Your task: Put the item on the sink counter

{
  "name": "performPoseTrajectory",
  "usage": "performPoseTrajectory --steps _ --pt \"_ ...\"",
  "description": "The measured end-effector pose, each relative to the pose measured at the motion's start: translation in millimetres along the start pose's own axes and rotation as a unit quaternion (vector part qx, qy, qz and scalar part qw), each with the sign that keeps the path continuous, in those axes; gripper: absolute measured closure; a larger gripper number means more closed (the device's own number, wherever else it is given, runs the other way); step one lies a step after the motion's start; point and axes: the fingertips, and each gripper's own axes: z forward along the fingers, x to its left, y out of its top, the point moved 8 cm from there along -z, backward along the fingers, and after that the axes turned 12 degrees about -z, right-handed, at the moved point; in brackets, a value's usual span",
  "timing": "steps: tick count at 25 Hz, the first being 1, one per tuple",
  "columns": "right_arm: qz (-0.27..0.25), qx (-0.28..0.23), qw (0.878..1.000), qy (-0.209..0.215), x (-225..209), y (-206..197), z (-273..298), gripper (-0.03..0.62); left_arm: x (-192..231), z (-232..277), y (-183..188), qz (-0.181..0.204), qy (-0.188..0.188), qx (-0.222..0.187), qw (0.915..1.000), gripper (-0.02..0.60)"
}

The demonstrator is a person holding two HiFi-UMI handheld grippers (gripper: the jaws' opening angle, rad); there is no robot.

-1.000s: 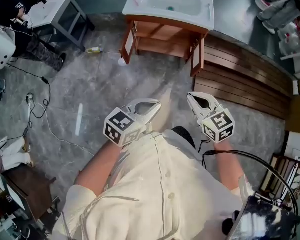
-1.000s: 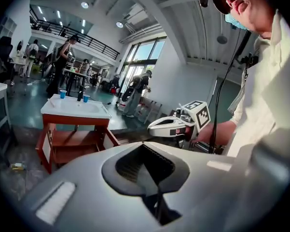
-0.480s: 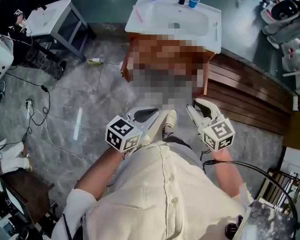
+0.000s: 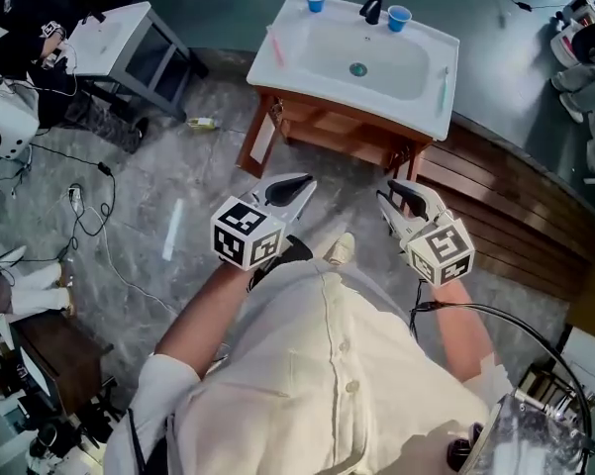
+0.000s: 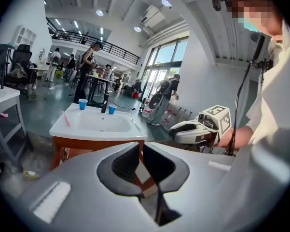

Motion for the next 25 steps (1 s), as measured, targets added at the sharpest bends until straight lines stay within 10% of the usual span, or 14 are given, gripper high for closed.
performPoseTrajectory --steps 25 --pt "0.106 0.049 0.991 -0.061 -130 -10 83 0.542 293 170 145 -0.060 0.203 0.021 0.9772 0.534"
